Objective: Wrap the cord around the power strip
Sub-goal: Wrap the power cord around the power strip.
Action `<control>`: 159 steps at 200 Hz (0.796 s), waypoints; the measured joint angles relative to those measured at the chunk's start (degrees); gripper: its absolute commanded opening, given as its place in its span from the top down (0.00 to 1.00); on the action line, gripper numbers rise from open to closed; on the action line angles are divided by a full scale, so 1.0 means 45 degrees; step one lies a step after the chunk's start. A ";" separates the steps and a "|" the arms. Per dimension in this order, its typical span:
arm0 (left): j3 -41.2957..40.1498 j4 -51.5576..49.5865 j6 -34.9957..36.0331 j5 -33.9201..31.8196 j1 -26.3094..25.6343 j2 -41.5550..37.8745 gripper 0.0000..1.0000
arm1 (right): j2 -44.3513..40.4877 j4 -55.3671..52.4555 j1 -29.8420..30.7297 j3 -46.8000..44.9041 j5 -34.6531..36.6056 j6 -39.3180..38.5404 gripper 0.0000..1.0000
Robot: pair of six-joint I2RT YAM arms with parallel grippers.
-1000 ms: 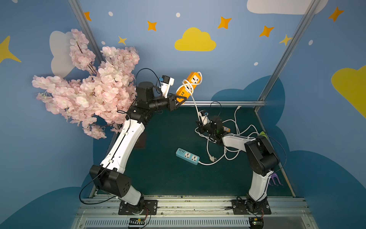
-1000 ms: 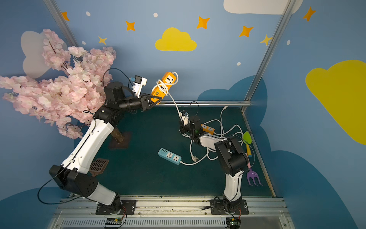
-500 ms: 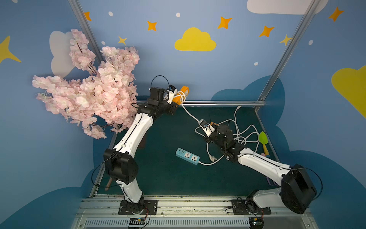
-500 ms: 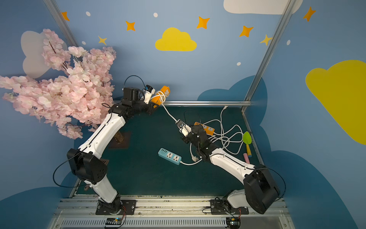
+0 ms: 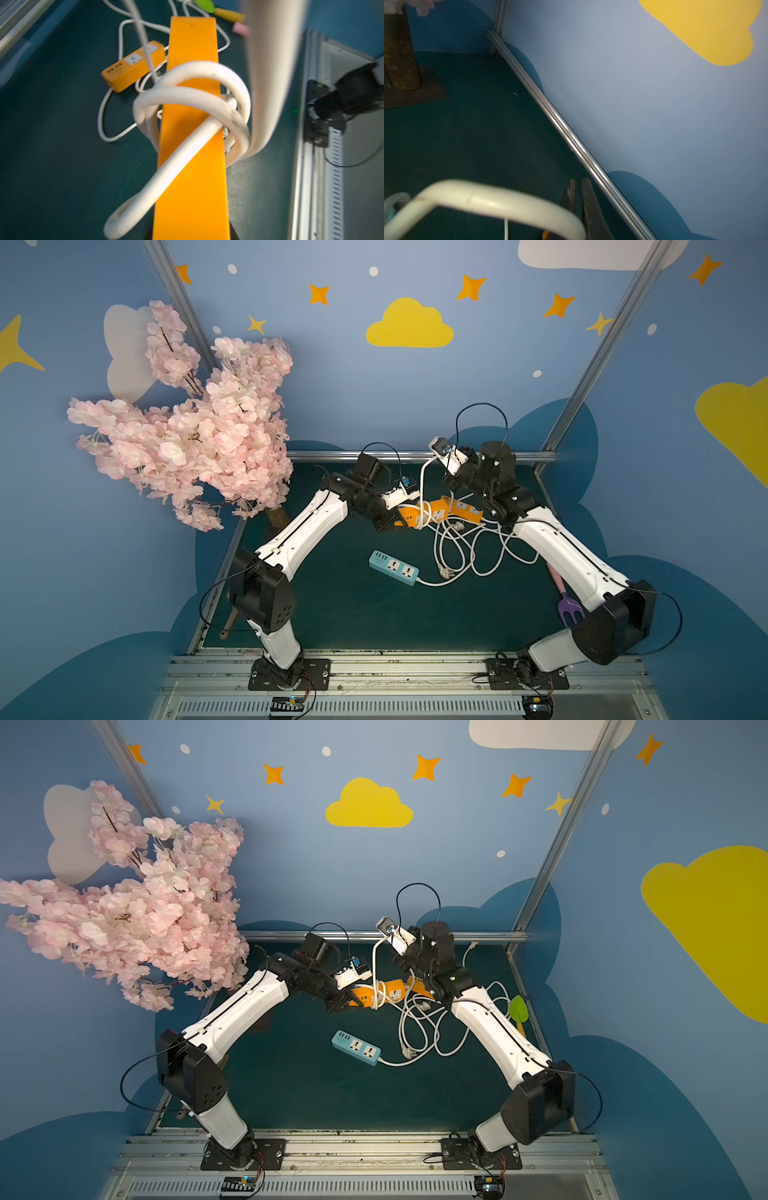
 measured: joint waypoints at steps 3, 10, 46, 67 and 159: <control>0.0000 -0.0049 0.0053 0.0223 -0.0015 -0.0049 0.97 | 0.0214 -0.0209 -0.0131 0.0238 -0.0291 0.0049 1.00; 0.0005 -0.0146 0.0155 0.0704 -0.0015 -0.0165 0.97 | 0.0699 -0.0714 -0.0432 0.0772 -0.0947 0.0136 1.00; 0.0112 -0.0092 0.0126 0.2443 0.0316 -0.0534 0.98 | 0.2715 -0.1957 -0.1360 0.2506 -0.3857 0.1117 1.00; -0.0573 0.1239 -0.0763 0.2754 0.0432 -0.1248 0.97 | 0.3293 -0.1433 -0.1428 0.2356 -0.5056 0.2395 0.92; -0.1263 0.6329 -0.4663 0.4459 0.0981 -0.3376 0.97 | 0.4609 0.4347 -0.1899 -0.0733 -0.5518 0.7504 0.48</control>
